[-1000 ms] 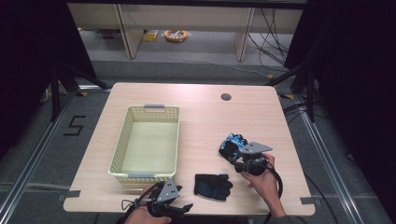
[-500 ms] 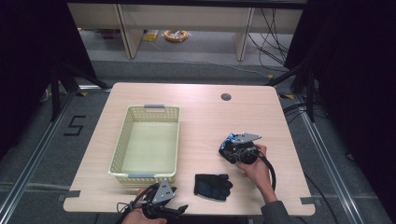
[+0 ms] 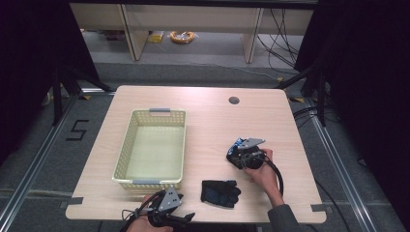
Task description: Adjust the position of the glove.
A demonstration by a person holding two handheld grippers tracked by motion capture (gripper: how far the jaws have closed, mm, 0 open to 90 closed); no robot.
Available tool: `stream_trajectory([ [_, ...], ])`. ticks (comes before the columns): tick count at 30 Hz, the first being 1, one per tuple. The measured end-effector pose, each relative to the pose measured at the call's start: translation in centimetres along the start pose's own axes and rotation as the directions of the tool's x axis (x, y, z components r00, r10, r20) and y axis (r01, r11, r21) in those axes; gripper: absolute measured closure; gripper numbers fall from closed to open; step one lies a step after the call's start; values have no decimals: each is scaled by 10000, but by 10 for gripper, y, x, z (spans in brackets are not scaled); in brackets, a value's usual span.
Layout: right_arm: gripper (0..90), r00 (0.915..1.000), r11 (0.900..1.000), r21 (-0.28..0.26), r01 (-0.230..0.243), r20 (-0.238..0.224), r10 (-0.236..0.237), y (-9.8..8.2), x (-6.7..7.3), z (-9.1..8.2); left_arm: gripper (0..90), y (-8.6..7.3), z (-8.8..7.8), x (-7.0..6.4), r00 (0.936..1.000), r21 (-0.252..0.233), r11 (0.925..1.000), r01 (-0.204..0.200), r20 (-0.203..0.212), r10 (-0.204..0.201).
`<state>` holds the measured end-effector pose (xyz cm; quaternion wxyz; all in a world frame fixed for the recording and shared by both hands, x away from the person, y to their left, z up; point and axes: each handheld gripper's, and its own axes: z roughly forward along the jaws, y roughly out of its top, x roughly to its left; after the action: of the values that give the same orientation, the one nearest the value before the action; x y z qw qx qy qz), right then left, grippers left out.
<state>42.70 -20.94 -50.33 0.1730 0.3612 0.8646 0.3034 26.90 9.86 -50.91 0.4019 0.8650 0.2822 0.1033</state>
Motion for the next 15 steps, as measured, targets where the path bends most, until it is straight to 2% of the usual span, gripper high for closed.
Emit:
stream_trajectory([
  [1, 664, 9998, 9999, -110, 126, -120, -128, 0, -1, 1, 285, 0, 0, 0, 10000, -35, 10000, 29, -24, -29],
  [2, 664, 9998, 9999, -110, 126, -120, -128, 0, -1, 1, 285, 0, 0, 0, 10000, -35, 10000, 29, -24, -29],
  [3, 694, 9993, 9994, -150, -324, -163, 321, 0, -2, 1, 285, 0, 0, 1, 9999, -27, 9999, -103, -51, 102],
  [5, 719, 9936, 9929, -405, -1119, -220, 1111, -1, -4, 1, 285, -1, 0, 0, 9999, -88, 9999, 130, 22, -129],
  [6, 719, 9936, 9929, -405, -1119, -220, 1111, -1, -4, 1, 285, -1, 0, 0, 9999, -88, 9999, 130, 22, -129],
  [7, 728, 9948, 9945, -292, -1003, -221, 997, -1, -6, -1, 285, 0, 0, 2, 9999, -71, 9999, -138, -51, 138],
  [8, 801, 9932, 9927, -388, -1144, -282, 1133, 0, -5, -3, 285, -1, 0, 1, 9999, -39, 10000, 62, -81, -62],
  [9, 815, 9917, 9901, -613, -1264, -307, 1247, 1, -4, -5, 285, 0, 0, 1, 9999, -77, 9999, 110, -35, -110],
  [10, 815, 9917, 9901, -613, -1264, -307, 1247, 1, -4, -5, 285, 0, 0, 1, 9999, -77, 9999, 110, -35, -110],
  [11, 851, 9876, 9817, -1157, -1511, -594, 1450, 4, -3, -11, 285, 0, -1, 1, 9999, -92, 9999, 119, -25, -119],
  [12, 851, 9876, 9817, -1157, -1511, -594, 1450, 4, -3, -11, 285, 0, -1, 1, 9999, -147, 9998, 162, 12, -162],
  [13, 855, 9886, 9788, -1416, -1480, -487, 1425, 5, -4, -18, 284, 0, -1, 2, 10000, -86, 9999, 71, -39, -72],
  [15, 855, 9900, 9801, -1403, -1402, -336, 1368, 6, -3, -22, 284, 0, -1, 2, 10000, -101, 9999, -37, -39, 36],
])
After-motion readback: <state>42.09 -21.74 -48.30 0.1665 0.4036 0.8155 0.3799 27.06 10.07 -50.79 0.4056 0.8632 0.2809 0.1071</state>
